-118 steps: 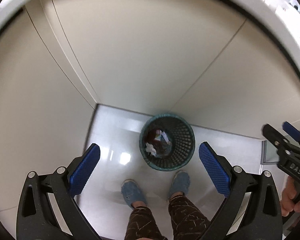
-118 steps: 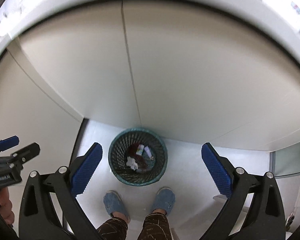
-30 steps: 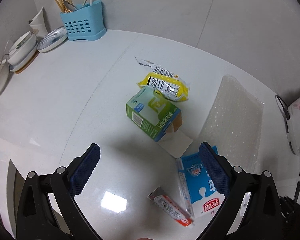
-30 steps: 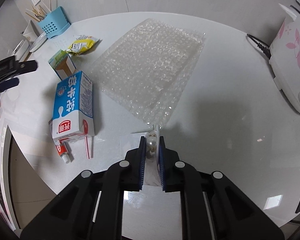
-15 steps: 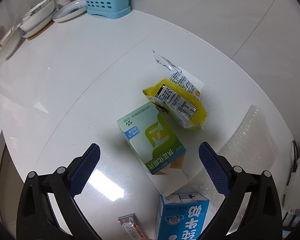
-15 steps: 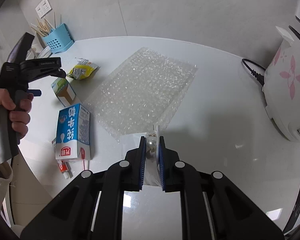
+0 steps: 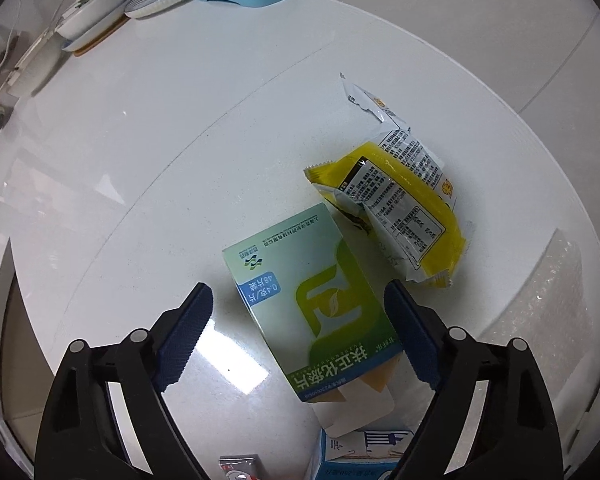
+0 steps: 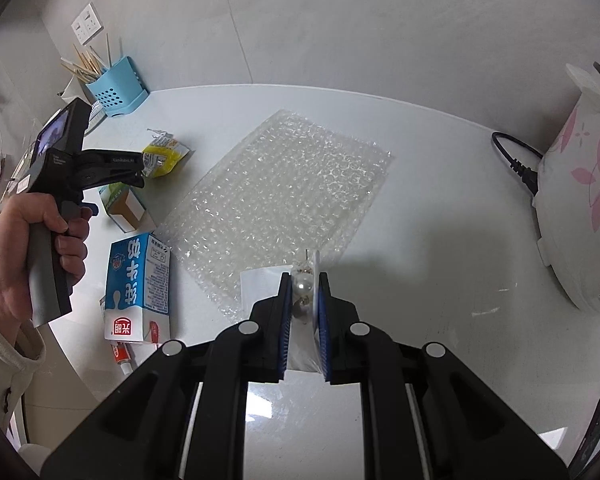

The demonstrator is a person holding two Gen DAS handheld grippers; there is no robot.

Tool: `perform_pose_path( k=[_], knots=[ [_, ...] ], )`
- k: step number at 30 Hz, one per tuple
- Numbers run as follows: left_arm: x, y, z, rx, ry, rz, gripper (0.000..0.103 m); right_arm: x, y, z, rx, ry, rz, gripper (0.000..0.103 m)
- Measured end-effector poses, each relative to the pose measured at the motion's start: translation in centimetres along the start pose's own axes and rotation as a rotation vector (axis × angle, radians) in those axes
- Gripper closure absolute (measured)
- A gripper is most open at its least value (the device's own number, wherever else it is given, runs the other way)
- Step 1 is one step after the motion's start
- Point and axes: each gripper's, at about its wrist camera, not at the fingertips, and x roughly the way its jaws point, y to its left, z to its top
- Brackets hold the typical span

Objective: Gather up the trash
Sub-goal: 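Grasp the clear bag with the right tool while the left tool grasps the green medicine box, then carry the green box and clear bag down over the trash basket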

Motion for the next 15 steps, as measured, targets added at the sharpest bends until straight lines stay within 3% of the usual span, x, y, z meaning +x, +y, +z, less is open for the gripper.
perform_pose_path(
  k=[4, 6, 15],
  knots=[
    [0.0, 0.1, 0.3, 0.008, 0.014, -0.005, 0.047, 0.0, -0.1, 0.1, 0.004, -0.002, 0.002, 0.092],
    [-0.3, 0.2, 0.4, 0.026, 0.001, -0.008, 0.055, -0.1, 0.0, 0.1, 0.005, -0.006, 0.003, 0.092],
    [-2.7, 0.9, 0.2, 0.083, -0.078, -0.044, 0.056, -1.1, 0.7, 0.0, 0.016, -0.040, -0.016, 0.092]
  ],
)
